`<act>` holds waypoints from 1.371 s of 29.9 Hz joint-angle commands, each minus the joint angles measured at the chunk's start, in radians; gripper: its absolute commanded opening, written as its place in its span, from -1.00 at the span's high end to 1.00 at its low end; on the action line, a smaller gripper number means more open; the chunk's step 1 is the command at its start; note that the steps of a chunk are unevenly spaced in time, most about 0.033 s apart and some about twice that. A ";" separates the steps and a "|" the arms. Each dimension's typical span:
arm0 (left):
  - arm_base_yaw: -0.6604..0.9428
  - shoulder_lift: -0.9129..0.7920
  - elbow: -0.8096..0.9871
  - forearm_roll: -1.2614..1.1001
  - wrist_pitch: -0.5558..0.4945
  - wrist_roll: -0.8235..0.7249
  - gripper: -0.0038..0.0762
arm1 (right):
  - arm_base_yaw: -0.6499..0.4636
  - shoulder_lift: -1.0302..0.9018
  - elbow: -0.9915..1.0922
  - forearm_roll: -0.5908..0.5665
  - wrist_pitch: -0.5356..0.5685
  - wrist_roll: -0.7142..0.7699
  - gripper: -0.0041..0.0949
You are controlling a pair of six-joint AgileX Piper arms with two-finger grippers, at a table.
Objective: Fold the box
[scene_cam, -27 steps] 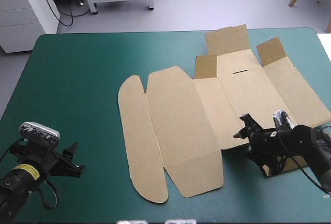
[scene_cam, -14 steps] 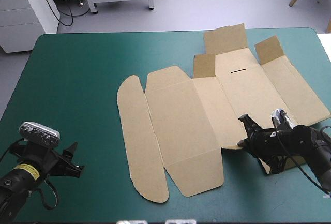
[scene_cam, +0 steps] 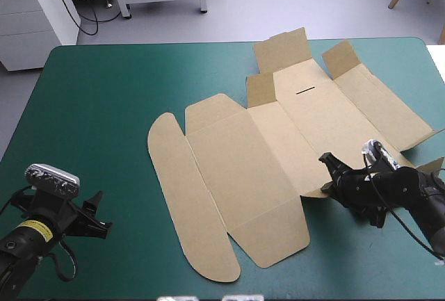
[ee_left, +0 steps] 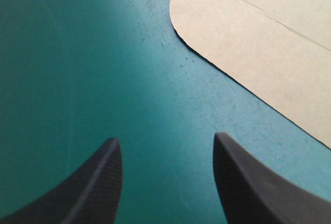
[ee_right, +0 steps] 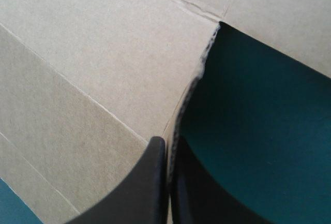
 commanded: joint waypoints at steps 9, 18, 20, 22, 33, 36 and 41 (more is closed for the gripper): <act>-0.003 0.005 -0.036 0.007 -0.057 -0.003 -0.04 | 0.002 0.099 -0.163 -0.049 0.231 -0.194 0.94; -0.003 0.005 -0.036 0.007 -0.057 -0.003 -0.04 | 0.002 0.297 -0.404 -0.101 0.347 -0.362 0.95; -0.003 0.005 -0.036 0.007 -0.057 -0.003 -0.04 | 0.002 0.347 -0.461 -0.139 0.381 -0.390 0.95; -0.003 0.005 -0.036 0.007 -0.057 -0.003 -0.04 | 0.002 0.399 -0.531 -0.181 0.417 -0.417 0.95; -0.003 0.005 -0.036 0.007 -0.047 -0.003 -0.04 | 0.005 0.578 -0.811 -0.214 0.459 -0.553 0.95; -0.003 0.005 -0.036 0.007 -0.041 -0.003 -0.04 | 0.014 0.617 -0.851 -0.221 0.461 -0.594 0.95; -0.003 0.005 -0.036 0.022 -0.040 -0.003 -0.04 | 0.051 0.671 -0.891 -0.265 0.438 -0.630 0.95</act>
